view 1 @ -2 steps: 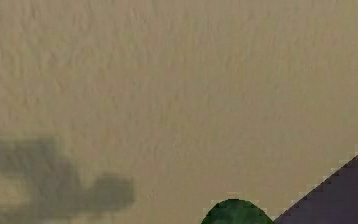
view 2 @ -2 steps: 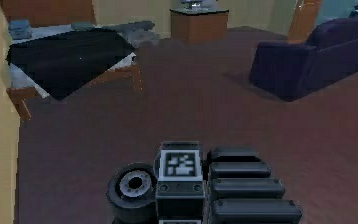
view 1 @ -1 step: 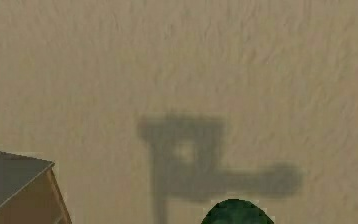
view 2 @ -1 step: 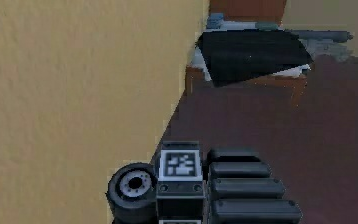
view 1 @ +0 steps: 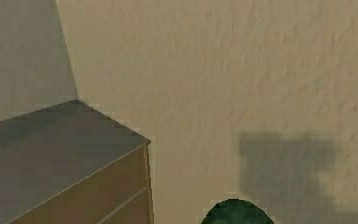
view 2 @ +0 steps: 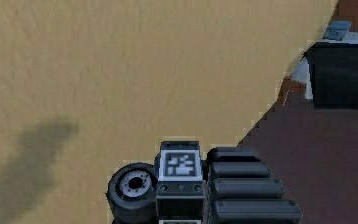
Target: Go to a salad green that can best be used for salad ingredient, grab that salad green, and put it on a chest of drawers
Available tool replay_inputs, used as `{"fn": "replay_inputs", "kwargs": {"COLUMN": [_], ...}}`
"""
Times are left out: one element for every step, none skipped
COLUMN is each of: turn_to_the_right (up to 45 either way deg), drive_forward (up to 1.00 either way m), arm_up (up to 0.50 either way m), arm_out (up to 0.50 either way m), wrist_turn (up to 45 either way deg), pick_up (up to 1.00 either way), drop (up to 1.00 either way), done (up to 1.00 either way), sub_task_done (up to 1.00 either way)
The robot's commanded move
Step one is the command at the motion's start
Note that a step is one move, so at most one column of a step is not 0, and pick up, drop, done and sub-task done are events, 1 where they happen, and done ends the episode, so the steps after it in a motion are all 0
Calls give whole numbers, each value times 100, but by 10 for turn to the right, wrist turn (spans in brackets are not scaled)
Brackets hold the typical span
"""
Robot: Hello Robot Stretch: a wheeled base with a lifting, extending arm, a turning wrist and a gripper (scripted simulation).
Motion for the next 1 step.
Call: {"fn": "replay_inputs", "kwargs": {"turn_to_the_right": [0], "drive_forward": [35], "arm_up": [0], "arm_out": [0], "wrist_turn": [0], "pick_up": [0], "drop": [0], "done": [0], "sub_task_done": [0]}}
